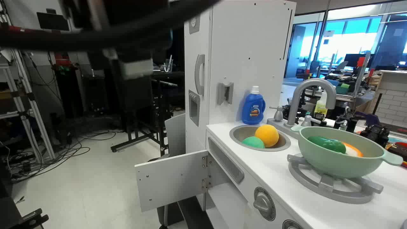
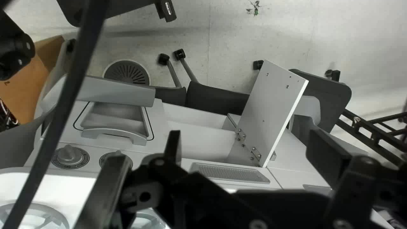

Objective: Open the cupboard and put the yellow and green objects inside.

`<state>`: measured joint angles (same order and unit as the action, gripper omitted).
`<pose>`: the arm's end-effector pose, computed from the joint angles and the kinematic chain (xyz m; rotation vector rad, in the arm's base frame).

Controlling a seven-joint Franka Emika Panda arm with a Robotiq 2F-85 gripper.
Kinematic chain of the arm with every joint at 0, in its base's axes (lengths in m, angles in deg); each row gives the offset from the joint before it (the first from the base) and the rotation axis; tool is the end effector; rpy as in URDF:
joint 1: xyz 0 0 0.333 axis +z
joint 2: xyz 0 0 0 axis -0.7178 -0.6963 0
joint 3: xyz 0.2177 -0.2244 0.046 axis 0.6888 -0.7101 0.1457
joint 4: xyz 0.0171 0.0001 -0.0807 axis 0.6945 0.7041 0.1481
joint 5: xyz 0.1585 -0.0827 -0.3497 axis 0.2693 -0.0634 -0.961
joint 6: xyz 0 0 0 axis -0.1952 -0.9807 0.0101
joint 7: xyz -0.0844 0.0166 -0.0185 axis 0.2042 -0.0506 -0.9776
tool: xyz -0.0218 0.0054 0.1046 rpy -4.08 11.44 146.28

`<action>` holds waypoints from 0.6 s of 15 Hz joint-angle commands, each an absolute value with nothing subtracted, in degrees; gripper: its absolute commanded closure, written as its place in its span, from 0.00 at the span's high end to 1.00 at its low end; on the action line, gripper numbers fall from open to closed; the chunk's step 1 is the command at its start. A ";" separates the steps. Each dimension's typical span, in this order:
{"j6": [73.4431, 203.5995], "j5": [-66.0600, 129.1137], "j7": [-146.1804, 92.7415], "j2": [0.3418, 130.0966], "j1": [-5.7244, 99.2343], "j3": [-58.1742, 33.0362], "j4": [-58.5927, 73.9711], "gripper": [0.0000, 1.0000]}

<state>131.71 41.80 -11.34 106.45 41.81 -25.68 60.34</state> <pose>0.3913 -0.1481 0.4301 -2.9190 0.3443 -0.2436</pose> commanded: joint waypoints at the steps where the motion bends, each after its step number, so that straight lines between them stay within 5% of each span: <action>1: 131.49 42.54 -10.78 106.27 40.39 -24.35 60.21 1.00; 9: 131.17 43.33 -16.00 97.08 42.91 -19.74 50.54 1.00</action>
<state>131.72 41.82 -13.17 104.35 41.94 -22.82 58.21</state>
